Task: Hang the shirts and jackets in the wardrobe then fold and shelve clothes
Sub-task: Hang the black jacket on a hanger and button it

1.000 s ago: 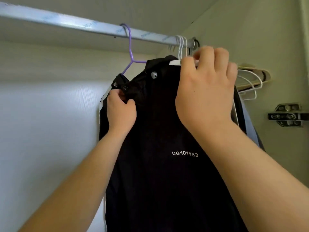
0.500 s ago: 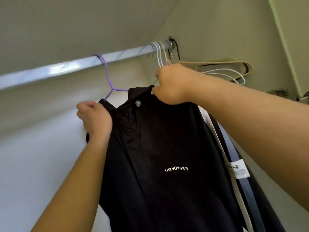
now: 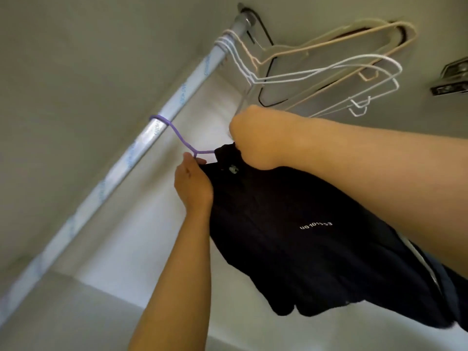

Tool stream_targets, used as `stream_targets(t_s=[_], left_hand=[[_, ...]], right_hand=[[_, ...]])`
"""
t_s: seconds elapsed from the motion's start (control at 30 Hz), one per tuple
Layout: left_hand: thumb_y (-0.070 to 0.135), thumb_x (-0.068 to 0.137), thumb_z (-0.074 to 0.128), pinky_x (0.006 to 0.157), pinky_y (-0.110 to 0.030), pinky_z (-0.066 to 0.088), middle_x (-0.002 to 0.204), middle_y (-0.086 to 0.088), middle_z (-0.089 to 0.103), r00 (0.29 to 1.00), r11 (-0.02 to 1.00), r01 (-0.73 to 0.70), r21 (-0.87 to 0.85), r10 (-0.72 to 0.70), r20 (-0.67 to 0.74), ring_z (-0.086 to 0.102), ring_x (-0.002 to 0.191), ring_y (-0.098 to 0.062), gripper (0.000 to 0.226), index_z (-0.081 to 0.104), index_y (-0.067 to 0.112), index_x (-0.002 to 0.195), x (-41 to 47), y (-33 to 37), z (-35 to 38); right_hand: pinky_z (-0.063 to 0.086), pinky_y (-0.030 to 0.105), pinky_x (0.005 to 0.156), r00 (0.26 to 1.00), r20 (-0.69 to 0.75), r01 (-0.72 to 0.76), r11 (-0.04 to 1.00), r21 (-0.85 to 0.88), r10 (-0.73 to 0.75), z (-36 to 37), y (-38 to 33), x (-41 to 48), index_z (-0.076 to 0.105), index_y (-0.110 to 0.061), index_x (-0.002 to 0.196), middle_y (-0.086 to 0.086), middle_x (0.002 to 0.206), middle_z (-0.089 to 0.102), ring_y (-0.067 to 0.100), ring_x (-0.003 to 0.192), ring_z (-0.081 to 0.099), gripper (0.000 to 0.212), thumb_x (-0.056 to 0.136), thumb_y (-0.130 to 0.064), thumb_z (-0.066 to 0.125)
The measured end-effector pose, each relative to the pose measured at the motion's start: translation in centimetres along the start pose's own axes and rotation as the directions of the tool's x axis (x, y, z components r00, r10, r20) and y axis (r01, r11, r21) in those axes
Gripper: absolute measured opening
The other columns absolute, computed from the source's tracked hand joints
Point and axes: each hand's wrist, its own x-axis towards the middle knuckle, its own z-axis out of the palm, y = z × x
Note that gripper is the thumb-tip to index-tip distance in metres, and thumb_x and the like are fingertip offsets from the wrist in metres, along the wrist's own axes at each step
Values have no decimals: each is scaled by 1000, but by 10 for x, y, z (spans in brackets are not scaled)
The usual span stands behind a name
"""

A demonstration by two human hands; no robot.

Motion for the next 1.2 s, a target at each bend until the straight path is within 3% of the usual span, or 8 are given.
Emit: stream_targets(t_s=[0.17,0.33,0.47,0.63,0.73,0.83,1.0,1.2], left_hand=[[42,103,31,93,-36,51,101,3,70,988,994,60,95,-73,139,65,96,-18,49,75,24,92,0,25,-22],[28,100,44,83,-30,47,105,0,70,978,963,-31,267,-25,205,64,100,-22,30,72,26,94,0,48,-45],[27,96,48,83,-26,45,95,12,68,957,989,7,148,-50,286,63,99,-16,25,72,24,98,-5,74,-53],[37,101,48,81,-39,52,87,-9,69,951,981,45,187,-100,294,64,88,-32,40,69,6,88,-2,87,-57],[36,100,56,68,-28,41,77,-5,63,953,960,-12,281,-74,293,59,77,-25,36,60,8,77,4,93,-56],[31,99,61,54,-9,35,66,2,56,953,951,27,308,-117,279,52,66,-15,38,52,16,65,7,97,-60],[33,99,61,75,-23,50,95,-7,73,956,947,179,266,-231,179,63,83,-16,28,71,10,85,-1,85,-86],[41,97,61,72,-13,44,106,-8,75,941,911,266,316,-316,119,68,94,-17,37,77,7,104,-12,53,-151]], right_hand=[[24,30,48,982,77,-184,970,159,174,-15,-3,-8,46,-8,76,4,73,42,21,60,41,40,102,-37,49],[38,35,66,959,150,-267,942,204,239,-35,-14,-20,47,-5,124,21,113,56,32,84,50,31,98,-20,56],[38,34,68,939,157,-330,931,157,306,-61,-24,-27,51,-7,100,19,114,58,33,87,55,11,92,-8,58],[42,34,71,891,355,-327,942,70,283,-74,-46,-33,54,-8,88,15,102,55,33,89,56,9,91,-1,51],[44,33,66,860,443,-312,948,68,251,-71,-53,-29,39,-5,70,6,75,44,25,70,50,23,88,2,50],[42,31,61,828,524,-281,956,78,200,-61,-60,-25,39,-12,66,5,70,44,18,59,44,30,90,0,52],[44,30,65,825,549,-228,969,100,137,-34,-86,-31,41,-14,67,4,70,43,16,59,43,33,93,-1,57],[46,34,75,808,587,-100,973,206,-41,-3,-139,-51,58,-6,86,8,82,52,24,82,54,14,99,-6,53]])
